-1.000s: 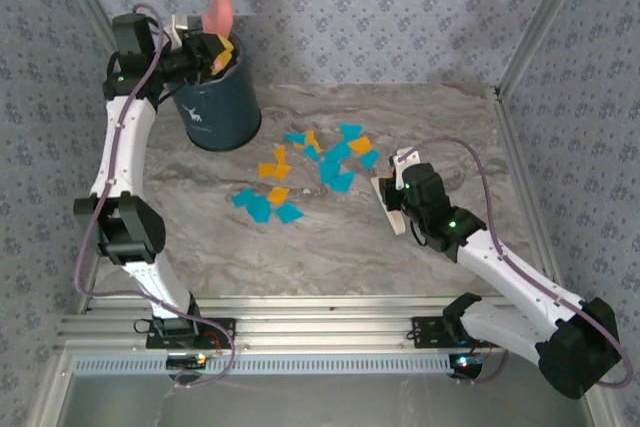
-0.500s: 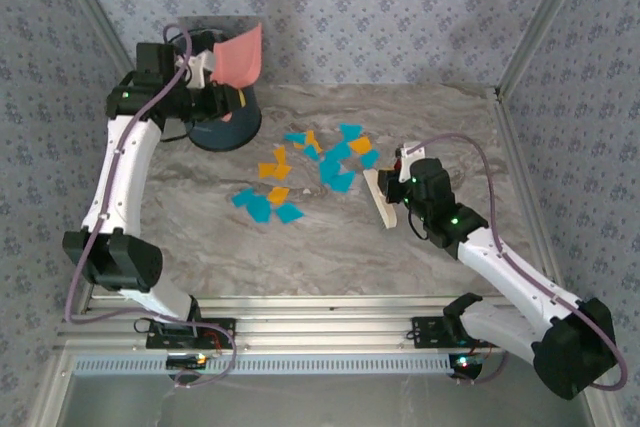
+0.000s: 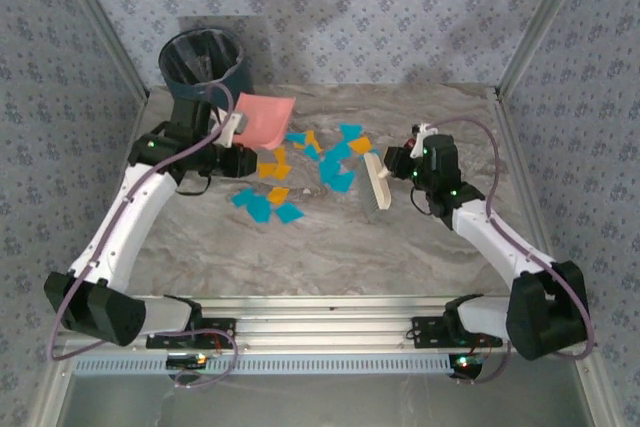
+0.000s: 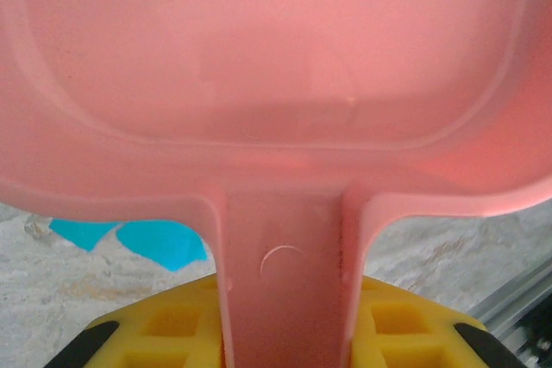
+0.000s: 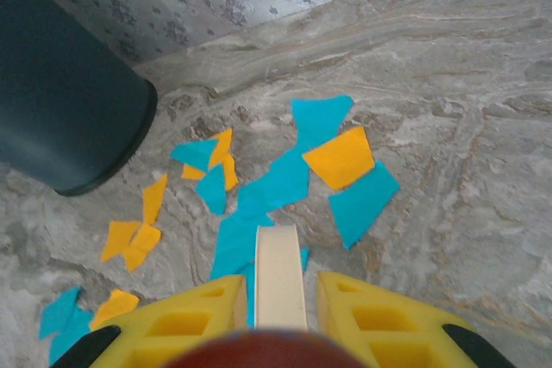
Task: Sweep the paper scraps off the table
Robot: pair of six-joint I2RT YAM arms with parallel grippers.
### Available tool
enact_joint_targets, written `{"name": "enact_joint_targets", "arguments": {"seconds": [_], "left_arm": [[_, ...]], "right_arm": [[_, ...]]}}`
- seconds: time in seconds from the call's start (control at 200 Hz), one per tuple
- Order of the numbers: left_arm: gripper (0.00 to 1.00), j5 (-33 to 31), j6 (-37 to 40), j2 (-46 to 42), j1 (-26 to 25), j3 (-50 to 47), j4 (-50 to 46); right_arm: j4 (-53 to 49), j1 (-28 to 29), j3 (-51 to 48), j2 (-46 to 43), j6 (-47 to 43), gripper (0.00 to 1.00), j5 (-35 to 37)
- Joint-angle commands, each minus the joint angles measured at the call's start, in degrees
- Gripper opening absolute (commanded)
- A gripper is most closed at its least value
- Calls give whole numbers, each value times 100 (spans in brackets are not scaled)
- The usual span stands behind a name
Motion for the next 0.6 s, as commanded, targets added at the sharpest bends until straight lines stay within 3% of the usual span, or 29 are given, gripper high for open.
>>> {"name": "enact_joint_targets", "arguments": {"seconds": [0.0,0.32,0.595], "left_arm": [[0,-413,213,-222,-211,-274,189],[0,-599,90,-272,-382,-719,224],[0,-611,109,-114,-399,-714,239]], "right_arm": [[605,-186,513,421,414,0,-490],[930,-304,1948,2148,938,0,-665],[1224,-300,3167,3535,1718,0,-366]]}}
